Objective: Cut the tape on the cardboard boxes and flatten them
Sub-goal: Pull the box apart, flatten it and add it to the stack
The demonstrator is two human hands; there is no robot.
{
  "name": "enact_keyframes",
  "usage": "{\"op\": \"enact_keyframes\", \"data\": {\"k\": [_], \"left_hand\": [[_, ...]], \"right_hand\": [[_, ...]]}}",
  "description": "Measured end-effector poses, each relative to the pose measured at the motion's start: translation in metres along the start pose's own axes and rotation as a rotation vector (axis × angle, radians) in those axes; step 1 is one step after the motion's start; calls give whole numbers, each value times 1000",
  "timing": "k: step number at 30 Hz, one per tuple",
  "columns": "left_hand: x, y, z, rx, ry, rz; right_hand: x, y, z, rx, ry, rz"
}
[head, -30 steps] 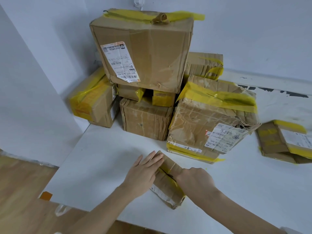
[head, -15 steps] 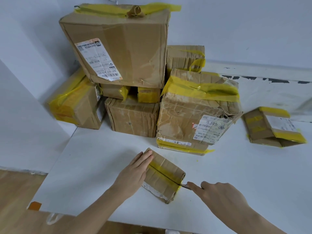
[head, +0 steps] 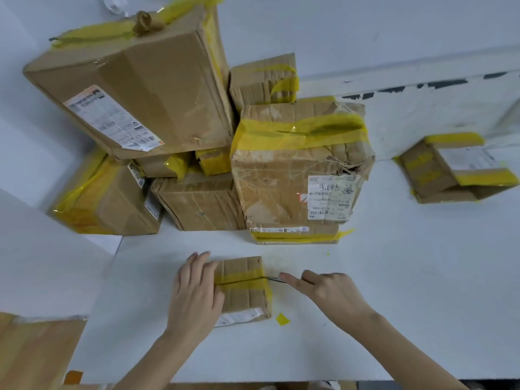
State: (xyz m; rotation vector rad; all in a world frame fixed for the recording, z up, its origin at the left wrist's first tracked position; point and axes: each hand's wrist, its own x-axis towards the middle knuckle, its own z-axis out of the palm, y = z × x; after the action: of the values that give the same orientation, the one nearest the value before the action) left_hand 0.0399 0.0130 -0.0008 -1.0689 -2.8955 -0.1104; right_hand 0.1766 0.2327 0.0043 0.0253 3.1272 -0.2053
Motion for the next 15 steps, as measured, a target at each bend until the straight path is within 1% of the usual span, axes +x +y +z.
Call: {"op": "enact_keyframes", "data": {"k": [2,3,4,6,8,9,10,13,15], "left_hand": [[12,1,3,23,-148,25],[14,-1,7,48,-221,0],[15,-2,12,60,-233,-35],[10,-4,19,66,-184,-135],[8,-2,24,76,-182,-250],[7,1,26,75,-184,-299],[6,4,27,77,-181,-338],[3,7,29,54,-159,-383],[2,7,30,17,-132,-381]], "right_hand": [[0,1,14,95,23,34],[0,0,21,166,2,57],[-1,-1,25,237,-18,79],[-3,-3,30,375,-10,126],[-1,-3,38,492,-37,269],[1,-5,41,590,5,322],[5,-7,44,630,37,354],[19,-19,39,653,60,368],[27,-23,37,590,16,382]]}}
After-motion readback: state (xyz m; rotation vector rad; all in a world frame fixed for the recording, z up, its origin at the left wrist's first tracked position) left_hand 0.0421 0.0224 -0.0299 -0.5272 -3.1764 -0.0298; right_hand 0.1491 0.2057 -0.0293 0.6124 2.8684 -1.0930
